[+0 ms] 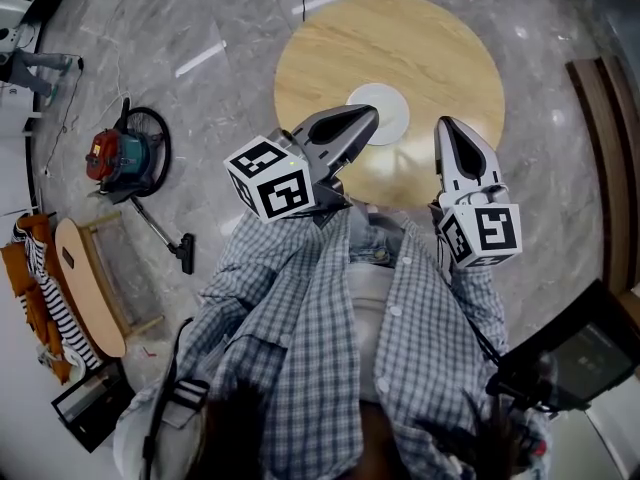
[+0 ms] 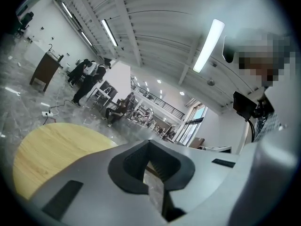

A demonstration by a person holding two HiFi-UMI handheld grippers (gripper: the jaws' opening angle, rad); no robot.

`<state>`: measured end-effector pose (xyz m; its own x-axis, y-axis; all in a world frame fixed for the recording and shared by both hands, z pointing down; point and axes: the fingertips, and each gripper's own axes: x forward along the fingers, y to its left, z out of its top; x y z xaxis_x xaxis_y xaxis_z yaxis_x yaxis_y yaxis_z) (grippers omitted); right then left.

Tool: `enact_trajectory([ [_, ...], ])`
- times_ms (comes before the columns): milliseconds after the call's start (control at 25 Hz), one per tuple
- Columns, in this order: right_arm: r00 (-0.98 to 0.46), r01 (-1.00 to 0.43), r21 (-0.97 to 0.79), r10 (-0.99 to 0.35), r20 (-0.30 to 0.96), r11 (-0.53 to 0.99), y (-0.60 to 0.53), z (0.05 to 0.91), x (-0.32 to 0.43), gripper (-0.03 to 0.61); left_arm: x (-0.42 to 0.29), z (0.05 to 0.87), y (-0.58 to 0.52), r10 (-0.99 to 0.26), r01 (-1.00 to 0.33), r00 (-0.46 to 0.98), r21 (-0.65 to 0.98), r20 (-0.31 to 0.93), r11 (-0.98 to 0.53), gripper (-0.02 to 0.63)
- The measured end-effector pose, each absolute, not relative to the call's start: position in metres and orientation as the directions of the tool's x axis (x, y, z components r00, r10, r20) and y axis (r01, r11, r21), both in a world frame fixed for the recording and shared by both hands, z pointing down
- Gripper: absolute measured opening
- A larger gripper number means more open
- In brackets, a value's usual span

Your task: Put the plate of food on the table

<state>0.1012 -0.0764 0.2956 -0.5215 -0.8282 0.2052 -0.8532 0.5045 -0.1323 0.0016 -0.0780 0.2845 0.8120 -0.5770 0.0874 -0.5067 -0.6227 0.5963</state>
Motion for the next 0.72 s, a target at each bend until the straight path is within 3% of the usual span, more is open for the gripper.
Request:
enact_trajectory([
  [720,-0.513,-0.858,-0.131,-0.827,0.230,0.496,-0.0771,0.3006,0.0994,0.008,-0.0038,0.2877,-0.0758,-0.575,-0.515,0.811,0.600,0.109,-0.613,0.008],
])
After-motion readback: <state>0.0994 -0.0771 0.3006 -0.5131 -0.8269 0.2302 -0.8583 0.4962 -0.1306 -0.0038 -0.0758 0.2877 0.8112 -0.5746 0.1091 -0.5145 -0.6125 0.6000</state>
